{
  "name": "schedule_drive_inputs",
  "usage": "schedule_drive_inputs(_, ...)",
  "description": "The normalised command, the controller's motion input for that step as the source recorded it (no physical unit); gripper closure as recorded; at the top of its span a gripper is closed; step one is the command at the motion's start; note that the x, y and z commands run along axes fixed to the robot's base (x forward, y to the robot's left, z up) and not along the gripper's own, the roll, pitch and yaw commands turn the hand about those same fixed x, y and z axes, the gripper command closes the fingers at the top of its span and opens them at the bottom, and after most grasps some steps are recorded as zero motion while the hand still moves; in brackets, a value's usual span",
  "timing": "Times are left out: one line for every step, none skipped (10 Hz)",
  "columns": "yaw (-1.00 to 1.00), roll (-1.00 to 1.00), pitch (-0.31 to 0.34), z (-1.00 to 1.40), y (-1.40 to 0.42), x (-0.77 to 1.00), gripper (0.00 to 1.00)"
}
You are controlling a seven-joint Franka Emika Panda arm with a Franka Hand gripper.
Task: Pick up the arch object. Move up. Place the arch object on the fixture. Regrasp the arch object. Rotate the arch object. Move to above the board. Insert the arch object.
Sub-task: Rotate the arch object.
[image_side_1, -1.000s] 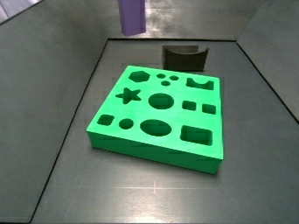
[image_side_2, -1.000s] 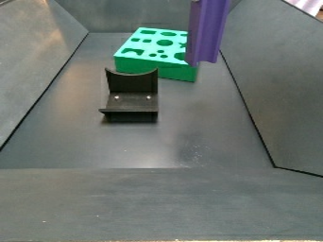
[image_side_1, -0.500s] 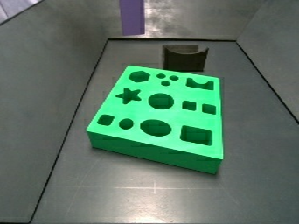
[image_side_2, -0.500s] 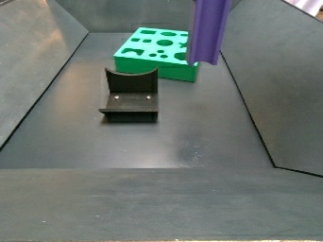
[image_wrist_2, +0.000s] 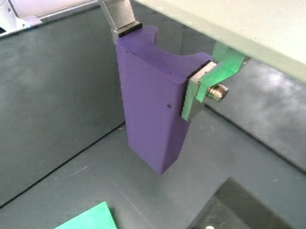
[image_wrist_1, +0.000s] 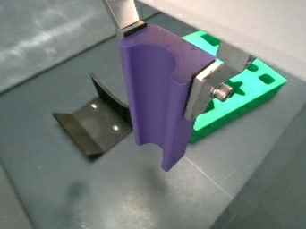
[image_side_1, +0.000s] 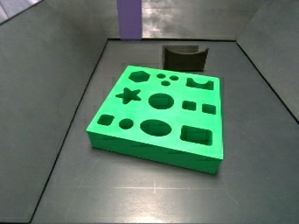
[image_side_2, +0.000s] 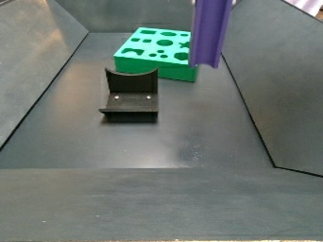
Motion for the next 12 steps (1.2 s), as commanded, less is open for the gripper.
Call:
schedule_drive_inputs(-0.07,-0.29,0.003,-1.0,0.01,0.02,1.0)
schedule_drive_inputs(-0.06,-0.24,-0.034,-1.0,0.02,0.02,1.0)
schedule_drive_inputs(-0.05,-0.19,-0.057,-1.0,0.02,0.01,1.0)
schedule_drive_inputs(-0.05,-0.14,-0.068,-1.0,0.03,0.0,1.0)
schedule_drive_inputs(-0.04,-0.09,-0.063,-0.82,0.03,0.01,1.0)
schedule_drive_inputs(-0.04,-0.06,-0.05,-0.64,0.03,0.02,1.0)
schedule_drive_inputs(-0.04,-0.04,-0.041,-0.47,0.03,0.02,1.0)
schedule_drive_inputs(-0.04,-0.01,-0.032,-0.31,0.02,0.02,1.0)
schedule_drive_inputs(-0.04,0.01,-0.012,-0.2,0.02,0.0,1.0)
schedule_drive_inputs(-0.04,0.01,-0.012,-0.2,0.02,0.0,1.0)
schedule_drive_inputs(-0.04,0.01,-0.008,-0.21,0.02,-0.01,1.0)
schedule_drive_inputs(-0.04,0.01,-0.009,-0.21,0.02,-0.01,1.0)
